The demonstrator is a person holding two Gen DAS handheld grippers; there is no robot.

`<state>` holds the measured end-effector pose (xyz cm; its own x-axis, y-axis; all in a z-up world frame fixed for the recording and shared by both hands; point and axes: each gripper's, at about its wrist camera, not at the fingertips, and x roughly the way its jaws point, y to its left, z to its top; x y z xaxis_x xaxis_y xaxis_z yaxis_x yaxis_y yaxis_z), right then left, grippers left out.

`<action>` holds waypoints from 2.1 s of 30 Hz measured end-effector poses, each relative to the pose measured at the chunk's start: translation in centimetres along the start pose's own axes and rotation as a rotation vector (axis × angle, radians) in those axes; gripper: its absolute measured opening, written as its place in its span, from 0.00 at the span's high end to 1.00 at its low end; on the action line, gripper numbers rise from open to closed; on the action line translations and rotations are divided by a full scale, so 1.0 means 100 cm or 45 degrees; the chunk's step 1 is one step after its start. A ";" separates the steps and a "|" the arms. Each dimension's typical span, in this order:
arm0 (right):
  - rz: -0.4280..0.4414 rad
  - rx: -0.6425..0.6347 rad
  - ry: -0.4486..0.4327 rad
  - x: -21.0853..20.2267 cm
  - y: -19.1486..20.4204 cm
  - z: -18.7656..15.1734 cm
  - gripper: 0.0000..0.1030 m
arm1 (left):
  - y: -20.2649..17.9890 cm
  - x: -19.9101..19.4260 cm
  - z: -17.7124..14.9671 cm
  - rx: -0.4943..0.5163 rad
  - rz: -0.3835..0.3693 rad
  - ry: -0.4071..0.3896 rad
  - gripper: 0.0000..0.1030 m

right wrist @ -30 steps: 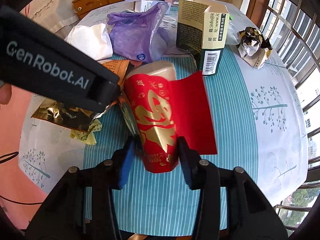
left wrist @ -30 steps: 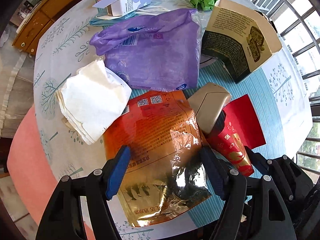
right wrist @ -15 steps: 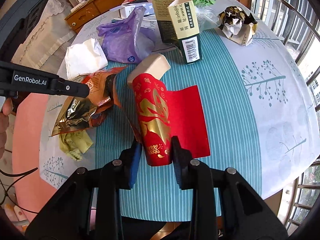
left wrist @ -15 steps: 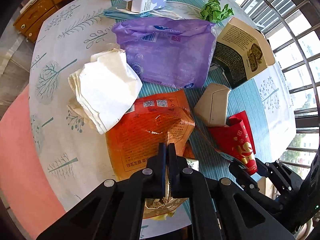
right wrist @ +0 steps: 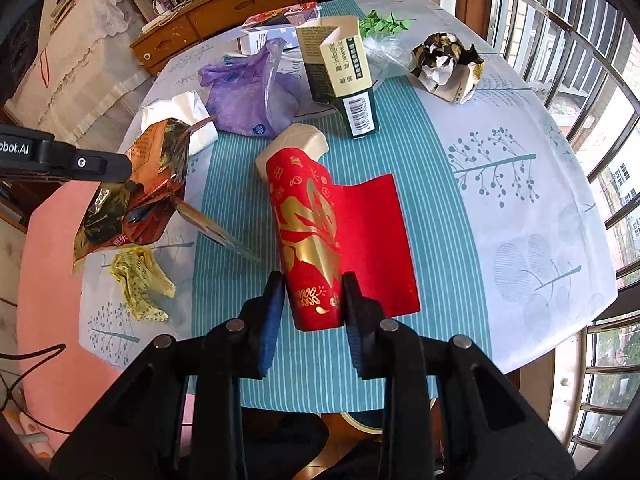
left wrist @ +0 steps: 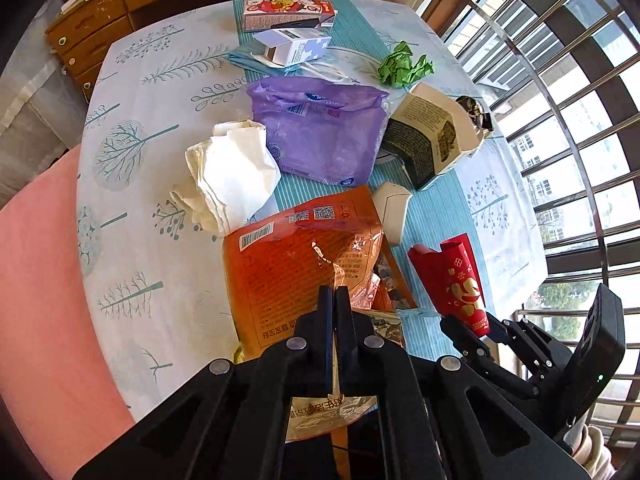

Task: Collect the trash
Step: 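Carry the foil bag and red cup to the bin and release both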

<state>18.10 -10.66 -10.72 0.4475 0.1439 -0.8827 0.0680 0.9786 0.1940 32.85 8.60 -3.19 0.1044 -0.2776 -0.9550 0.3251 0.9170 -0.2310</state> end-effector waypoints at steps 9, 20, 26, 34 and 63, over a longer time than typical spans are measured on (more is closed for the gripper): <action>0.109 0.026 -0.036 -0.069 -0.006 0.001 0.79 | -0.034 -0.070 -0.051 -0.032 -0.110 -0.153 0.99; 0.270 -0.153 0.076 -0.130 -0.049 -0.041 0.80 | -0.125 -0.092 -0.163 -0.154 -0.177 -0.282 0.99; 0.328 -0.173 0.210 -0.122 -0.097 -0.076 0.80 | -0.179 -0.051 -0.222 -0.232 -0.180 -0.286 0.99; 0.324 -0.062 0.420 -0.069 -0.143 -0.129 0.80 | -0.207 0.034 -0.274 -0.302 -0.167 -0.170 0.99; 0.015 0.113 0.542 0.294 -0.244 -0.341 0.75 | -0.151 0.524 -0.380 -0.025 -0.151 0.089 0.56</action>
<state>-0.84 -25.31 -56.05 0.0421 0.2206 -0.9745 0.1495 0.9629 0.2245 -2.29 -8.96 -56.78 0.0005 -0.3642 -0.9313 0.3128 0.8846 -0.3458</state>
